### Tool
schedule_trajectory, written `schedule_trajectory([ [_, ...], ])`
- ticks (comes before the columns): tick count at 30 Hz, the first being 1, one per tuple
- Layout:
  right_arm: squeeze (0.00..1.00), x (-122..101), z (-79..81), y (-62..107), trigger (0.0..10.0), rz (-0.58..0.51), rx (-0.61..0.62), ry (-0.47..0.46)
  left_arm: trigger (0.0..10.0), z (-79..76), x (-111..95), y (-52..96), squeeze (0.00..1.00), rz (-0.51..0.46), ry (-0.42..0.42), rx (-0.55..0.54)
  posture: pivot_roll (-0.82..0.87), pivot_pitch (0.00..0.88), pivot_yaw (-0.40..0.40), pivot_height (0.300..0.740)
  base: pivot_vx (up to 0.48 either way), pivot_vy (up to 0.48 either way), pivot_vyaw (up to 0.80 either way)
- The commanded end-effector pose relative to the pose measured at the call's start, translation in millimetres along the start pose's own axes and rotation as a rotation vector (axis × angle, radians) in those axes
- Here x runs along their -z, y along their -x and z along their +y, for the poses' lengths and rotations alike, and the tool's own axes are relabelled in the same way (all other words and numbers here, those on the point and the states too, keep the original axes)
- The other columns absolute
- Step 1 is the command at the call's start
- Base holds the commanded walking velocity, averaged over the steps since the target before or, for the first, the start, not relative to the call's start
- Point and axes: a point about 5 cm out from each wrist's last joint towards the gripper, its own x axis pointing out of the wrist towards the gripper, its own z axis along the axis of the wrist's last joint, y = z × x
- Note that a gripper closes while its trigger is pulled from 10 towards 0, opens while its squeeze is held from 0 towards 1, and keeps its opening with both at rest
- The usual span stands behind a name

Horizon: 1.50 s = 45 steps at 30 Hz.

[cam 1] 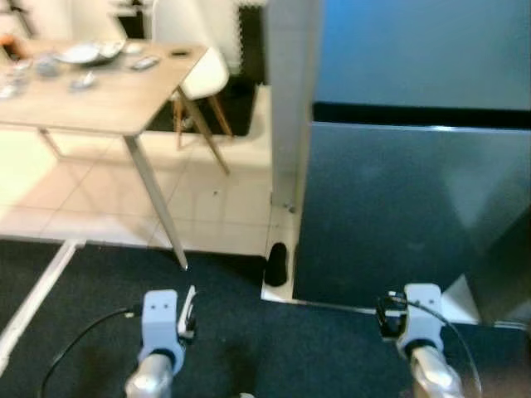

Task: Restocking fridge

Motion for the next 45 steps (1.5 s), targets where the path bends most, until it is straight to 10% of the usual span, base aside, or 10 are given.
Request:
schedule_trajectory([
  [1, 0.0, 5.2, -2.3, 2.2, 10.0, 0.018, 0.005, 0.004, 10.0, -2.3, 1.9, 0.0, 0.0, 0.012, -0.009, 0.009, 0.03, 0.041, -0.033, 0.74, 0.0, 0.0, 0.8],
  [45, 0.0, 3.5, -3.6, 1.1, 10.0, 0.013, -0.004, 0.024, 10.0, -4.5, 2.8, -1.5, 0.0, 0.015, -0.008, 0.014, 0.02, 0.039, -0.037, 0.74, 0.0, 0.0, 0.8],
])
